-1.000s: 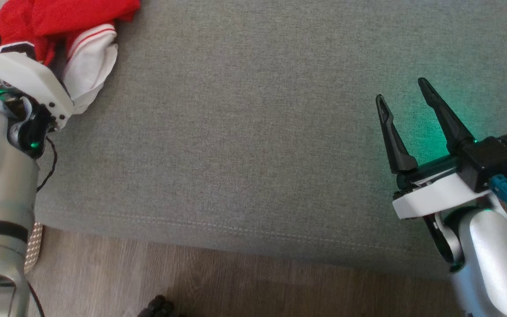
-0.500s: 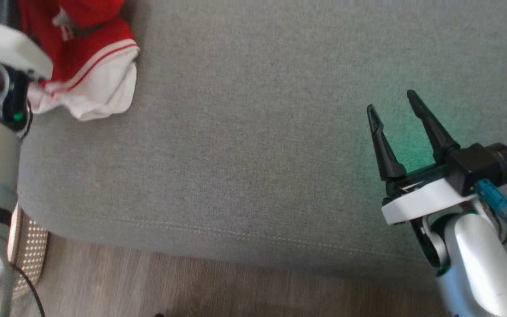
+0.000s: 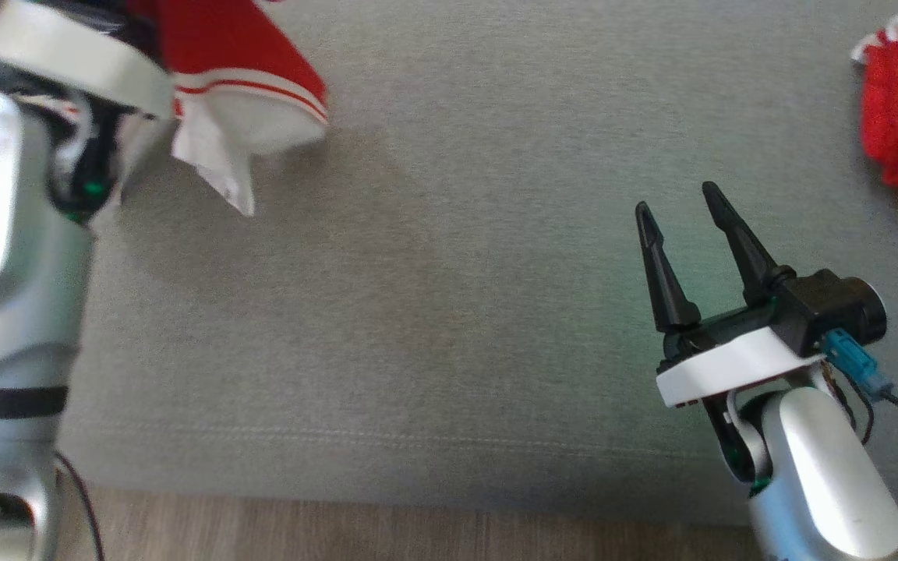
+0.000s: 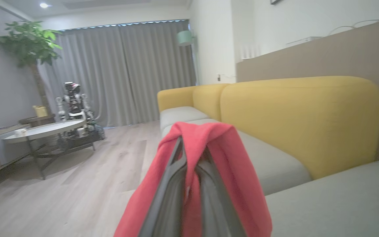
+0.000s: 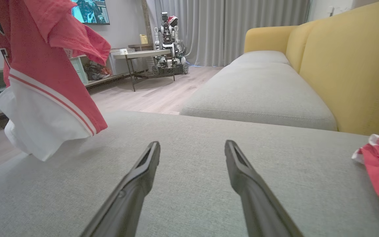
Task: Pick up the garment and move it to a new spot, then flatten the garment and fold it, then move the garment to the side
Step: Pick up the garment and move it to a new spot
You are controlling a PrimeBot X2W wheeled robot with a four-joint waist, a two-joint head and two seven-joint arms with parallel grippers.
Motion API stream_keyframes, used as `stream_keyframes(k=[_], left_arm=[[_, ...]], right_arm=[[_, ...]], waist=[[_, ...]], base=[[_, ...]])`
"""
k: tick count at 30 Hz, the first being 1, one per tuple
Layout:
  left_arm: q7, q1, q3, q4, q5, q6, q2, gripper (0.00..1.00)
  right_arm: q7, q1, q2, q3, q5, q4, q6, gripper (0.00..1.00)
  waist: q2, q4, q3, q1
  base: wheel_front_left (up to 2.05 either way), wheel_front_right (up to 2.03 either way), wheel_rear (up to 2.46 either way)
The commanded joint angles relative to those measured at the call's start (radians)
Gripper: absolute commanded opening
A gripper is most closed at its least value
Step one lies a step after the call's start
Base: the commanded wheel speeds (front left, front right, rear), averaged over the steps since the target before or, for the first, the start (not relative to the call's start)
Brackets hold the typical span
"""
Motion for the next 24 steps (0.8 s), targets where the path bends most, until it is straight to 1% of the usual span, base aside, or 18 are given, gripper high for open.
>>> stream_keyframes(k=[1,5,8,10,14,17,20,21,22,23,24], left_arm=[[0.007,-0.044,0.021,-0.045,-0.003,-0.002,0.029,0.00],[0.042,-0.057,-0.038,-0.088,0.007,-0.004,-0.012,0.00],[0.055,-0.067,-0.094,-0.091,0.028,-0.004,-0.050,0.00],[0.057,-0.071,-0.125,-0.076,0.031,-0.005,-0.089,0.00],[0.041,-0.091,-0.193,-0.002,0.051,-0.005,-0.171,0.00],[0.013,-0.124,-0.246,0.080,0.086,0.002,-0.216,0.00],[-0.011,-0.152,-0.272,0.162,0.071,0.008,-0.250,0.00],[-0.013,-0.159,-0.300,0.190,0.076,0.005,-0.255,0.18],[-0.016,-0.165,-0.329,0.213,0.077,0.002,-0.258,0.44],[-0.019,-0.168,-0.354,0.232,0.072,0.000,-0.260,0.82],[-0.021,-0.170,-0.381,0.248,0.065,-0.003,-0.261,1.00]], right_arm=[[-0.012,-0.022,0.013,0.018,0.007,-0.029,0.000,1.00],[-0.020,-0.041,0.016,0.013,0.016,-0.030,0.000,1.00],[-0.024,-0.058,0.017,0.009,0.041,-0.040,0.000,1.00],[-0.026,-0.069,0.017,0.002,0.055,-0.048,0.000,1.00],[-0.027,-0.092,0.017,-0.014,0.089,-0.070,0.000,1.00],[-0.028,-0.104,0.017,-0.012,0.112,-0.088,0.000,1.00],[-0.028,-0.111,0.017,-0.005,0.130,-0.096,0.000,1.00],[-0.028,-0.112,0.017,-0.002,0.135,-0.096,0.000,1.00],[-0.028,-0.113,0.017,-0.001,0.138,-0.097,0.000,1.00],[-0.028,-0.112,0.017,-0.002,0.141,-0.098,0.000,1.00],[-0.028,-0.111,0.017,-0.003,0.144,-0.099,0.000,1.00]], waist=[[0.0000,-0.028,0.001,0.0000],[0.0000,-0.087,0.025,0.0000],[0.0000,-0.137,0.049,0.0000],[0.0000,-0.173,0.064,0.0000],[0.0000,-0.241,0.095,0.0000],[0.0000,-0.288,0.112,0.0000],[0.0000,-0.324,0.124,0.0000],[0.0000,-0.332,0.125,0.0000],[0.0000,-0.338,0.127,0.0000],[0.0000,-0.341,0.128,0.0000],[0.0000,-0.344,0.128,0.0000]], base=[[0.00,0.00,0.00],[0.00,0.00,0.00],[0.00,0.00,0.00],[0.00,0.00,0.00],[0.00,0.00,0.00],[0.00,0.00,0.00],[0.00,0.00,0.00],[0.00,0.00,0.00],[0.00,0.00,0.00],[0.00,0.00,0.00],[0.00,0.00,0.00]])
